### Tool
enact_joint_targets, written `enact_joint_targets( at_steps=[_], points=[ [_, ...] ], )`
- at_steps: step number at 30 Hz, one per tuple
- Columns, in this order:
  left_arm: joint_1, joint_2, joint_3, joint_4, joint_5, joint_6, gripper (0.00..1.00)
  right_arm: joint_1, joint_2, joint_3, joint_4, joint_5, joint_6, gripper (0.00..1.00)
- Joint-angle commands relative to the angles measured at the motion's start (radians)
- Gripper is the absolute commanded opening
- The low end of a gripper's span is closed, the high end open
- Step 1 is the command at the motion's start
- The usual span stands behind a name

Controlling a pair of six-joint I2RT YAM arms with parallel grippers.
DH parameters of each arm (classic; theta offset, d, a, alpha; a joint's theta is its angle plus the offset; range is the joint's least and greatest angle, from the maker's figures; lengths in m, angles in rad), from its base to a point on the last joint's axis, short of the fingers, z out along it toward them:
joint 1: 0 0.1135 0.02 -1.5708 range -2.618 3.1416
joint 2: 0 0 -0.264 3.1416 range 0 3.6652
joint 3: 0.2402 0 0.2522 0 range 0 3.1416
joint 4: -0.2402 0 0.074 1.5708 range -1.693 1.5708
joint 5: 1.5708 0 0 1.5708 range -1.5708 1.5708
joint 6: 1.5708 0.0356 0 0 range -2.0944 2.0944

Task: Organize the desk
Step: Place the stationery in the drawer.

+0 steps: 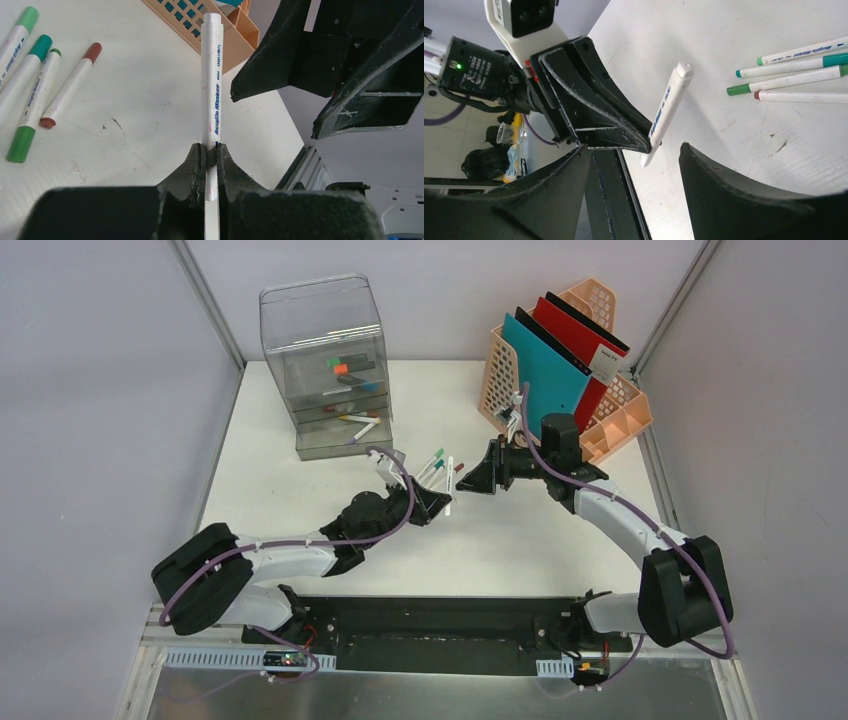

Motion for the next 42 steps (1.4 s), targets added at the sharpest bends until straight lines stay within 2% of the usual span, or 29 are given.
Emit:
enact_joint_targets(
  at_steps=[1,10,17,25,30,36,38,42],
  points=[
    [-0.007,0.031,-0.003,0.130,0.030,-0.069,0.00,-0.002,0.011,-0.011,0.126,0.025,0.118,0.68],
    [-0.007,0.075,0.005,0.206,0.101,-0.086,0.00,0.005,0.042,-0.016,0.126,0.046,0.113,0.61],
    [-0.007,0.109,0.005,0.248,0.109,-0.099,0.00,0.016,0.055,-0.015,0.124,0.042,0.103,0.47],
    [-0.006,0.120,0.006,0.259,0.132,-0.102,0.00,0.033,0.065,-0.012,0.116,0.033,0.082,0.39],
    [-0.007,0.118,0.007,0.260,0.139,-0.100,0.00,0.041,0.071,-0.005,0.104,0.029,0.064,0.27],
    [-0.006,0.117,0.007,0.258,0.153,-0.092,0.00,0.044,0.071,0.003,0.086,0.025,0.037,0.05],
    [-0.007,0.113,0.005,0.258,0.157,-0.087,0.08,0.044,0.069,0.005,0.081,0.023,0.029,0.02],
    [-0.007,0.094,-0.011,0.259,0.173,-0.065,0.39,0.045,0.066,0.013,0.058,0.021,0.004,0.00]
  ],
)
